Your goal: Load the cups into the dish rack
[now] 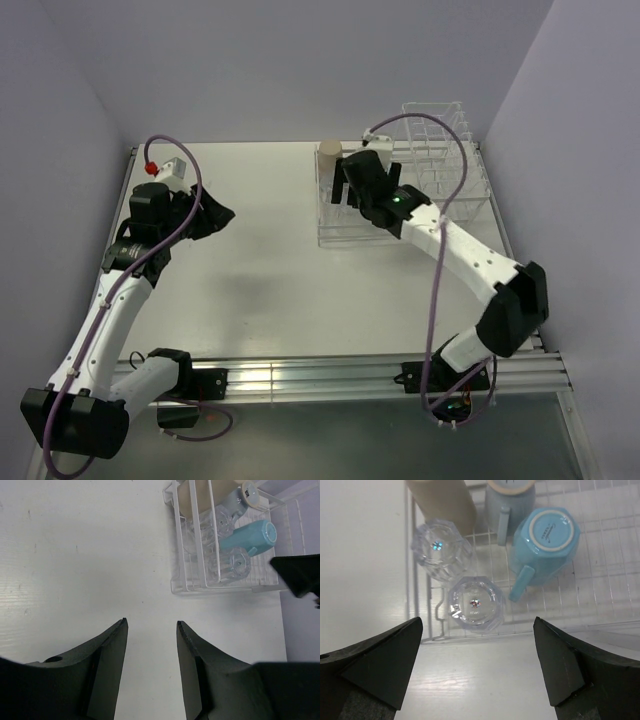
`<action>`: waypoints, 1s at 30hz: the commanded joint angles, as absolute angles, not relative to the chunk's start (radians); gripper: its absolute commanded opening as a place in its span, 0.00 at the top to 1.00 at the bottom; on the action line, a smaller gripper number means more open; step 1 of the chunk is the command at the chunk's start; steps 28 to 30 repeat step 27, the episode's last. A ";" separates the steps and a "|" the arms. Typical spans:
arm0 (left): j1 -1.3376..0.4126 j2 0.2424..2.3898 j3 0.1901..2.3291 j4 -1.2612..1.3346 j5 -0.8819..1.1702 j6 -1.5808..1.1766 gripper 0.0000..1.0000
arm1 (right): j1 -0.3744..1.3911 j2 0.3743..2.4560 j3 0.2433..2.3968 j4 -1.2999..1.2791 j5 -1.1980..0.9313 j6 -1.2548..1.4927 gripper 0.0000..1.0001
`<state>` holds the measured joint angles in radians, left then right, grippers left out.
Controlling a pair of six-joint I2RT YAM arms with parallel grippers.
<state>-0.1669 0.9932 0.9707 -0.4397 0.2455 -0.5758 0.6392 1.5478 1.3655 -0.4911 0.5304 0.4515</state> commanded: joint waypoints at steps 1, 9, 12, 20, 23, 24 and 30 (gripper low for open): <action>-0.167 0.986 1.008 -0.443 0.233 -0.522 0.50 | 0.647 1.384 1.367 -0.483 0.503 0.445 0.00; -0.167 0.927 0.940 -0.420 0.216 -0.471 0.50 | 0.649 1.042 1.223 -0.448 0.434 0.416 0.00; -0.167 0.891 0.901 -0.394 0.222 -0.471 0.50 | 0.647 0.993 1.204 -0.482 0.414 0.416 0.00; -0.166 0.808 0.858 -0.377 0.215 -0.471 0.50 | 0.647 0.829 1.057 -0.397 0.341 0.417 0.00; -0.167 0.793 0.854 -0.377 0.212 -0.468 0.50 | 0.647 0.795 1.039 -0.382 0.336 0.414 0.00; -0.167 0.792 0.854 -0.379 0.210 -0.468 0.50 | 0.647 0.785 1.035 -0.377 0.334 0.413 0.00; -0.167 0.792 0.853 -0.380 0.216 -0.471 0.50 | 0.647 0.759 1.008 -0.354 0.334 0.417 0.00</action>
